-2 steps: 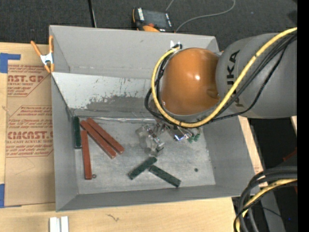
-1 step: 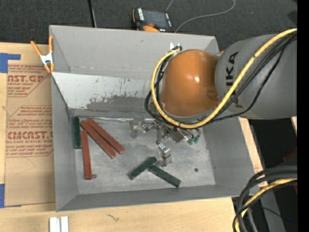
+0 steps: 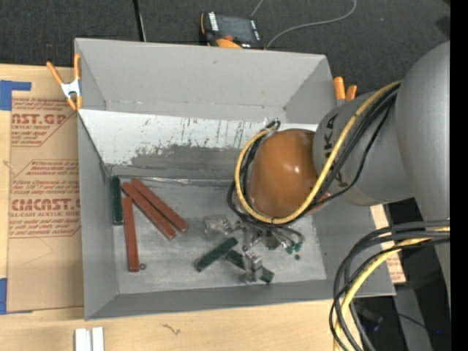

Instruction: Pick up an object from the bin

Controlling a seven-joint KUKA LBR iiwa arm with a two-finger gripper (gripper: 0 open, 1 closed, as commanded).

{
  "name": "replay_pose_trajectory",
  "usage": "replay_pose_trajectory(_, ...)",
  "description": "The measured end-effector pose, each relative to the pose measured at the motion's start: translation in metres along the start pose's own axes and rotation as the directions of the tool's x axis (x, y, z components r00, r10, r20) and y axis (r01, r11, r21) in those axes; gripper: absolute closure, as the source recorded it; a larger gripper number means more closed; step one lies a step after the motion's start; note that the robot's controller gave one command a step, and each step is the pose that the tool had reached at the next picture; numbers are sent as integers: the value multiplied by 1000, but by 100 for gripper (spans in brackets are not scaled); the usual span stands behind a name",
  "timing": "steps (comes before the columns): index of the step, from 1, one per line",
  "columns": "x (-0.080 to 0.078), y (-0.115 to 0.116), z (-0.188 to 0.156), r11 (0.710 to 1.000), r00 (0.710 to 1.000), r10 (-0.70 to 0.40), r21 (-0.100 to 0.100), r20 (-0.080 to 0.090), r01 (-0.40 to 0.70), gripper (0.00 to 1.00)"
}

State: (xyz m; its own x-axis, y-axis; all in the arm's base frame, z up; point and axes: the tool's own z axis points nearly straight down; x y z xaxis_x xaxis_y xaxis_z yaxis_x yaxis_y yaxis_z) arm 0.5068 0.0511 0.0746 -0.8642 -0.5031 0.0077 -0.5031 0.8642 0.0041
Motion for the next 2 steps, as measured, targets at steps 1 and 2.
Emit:
replay_pose_trajectory(1,-3,0,-4,1000,1000,-2,2,8,2,100)
replay_pose_trajectory(2,14,3,-150,994,994,-106,9,14,106,100)
